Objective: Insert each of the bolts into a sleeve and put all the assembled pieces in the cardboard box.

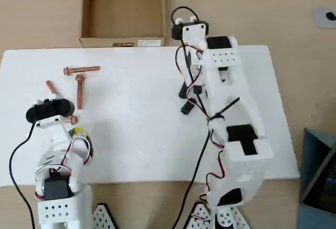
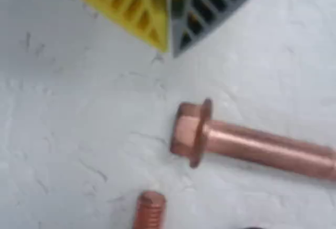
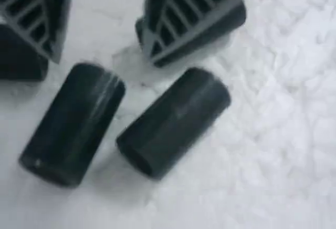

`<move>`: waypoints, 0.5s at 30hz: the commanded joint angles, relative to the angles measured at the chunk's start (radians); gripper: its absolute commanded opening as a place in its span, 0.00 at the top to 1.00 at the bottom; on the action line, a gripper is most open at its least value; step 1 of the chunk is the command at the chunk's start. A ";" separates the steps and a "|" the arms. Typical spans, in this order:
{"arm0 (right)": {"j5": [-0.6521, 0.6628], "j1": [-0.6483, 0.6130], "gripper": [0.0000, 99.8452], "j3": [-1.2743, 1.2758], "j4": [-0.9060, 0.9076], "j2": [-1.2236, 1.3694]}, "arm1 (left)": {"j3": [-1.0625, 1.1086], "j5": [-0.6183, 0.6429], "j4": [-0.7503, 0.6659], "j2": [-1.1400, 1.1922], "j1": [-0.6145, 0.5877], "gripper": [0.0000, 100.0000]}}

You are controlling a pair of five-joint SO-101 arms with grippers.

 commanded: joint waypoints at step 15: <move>-0.028 0.016 0.88 -0.065 -0.061 0.133 | -0.008 -0.005 0.003 -0.007 -0.003 1.00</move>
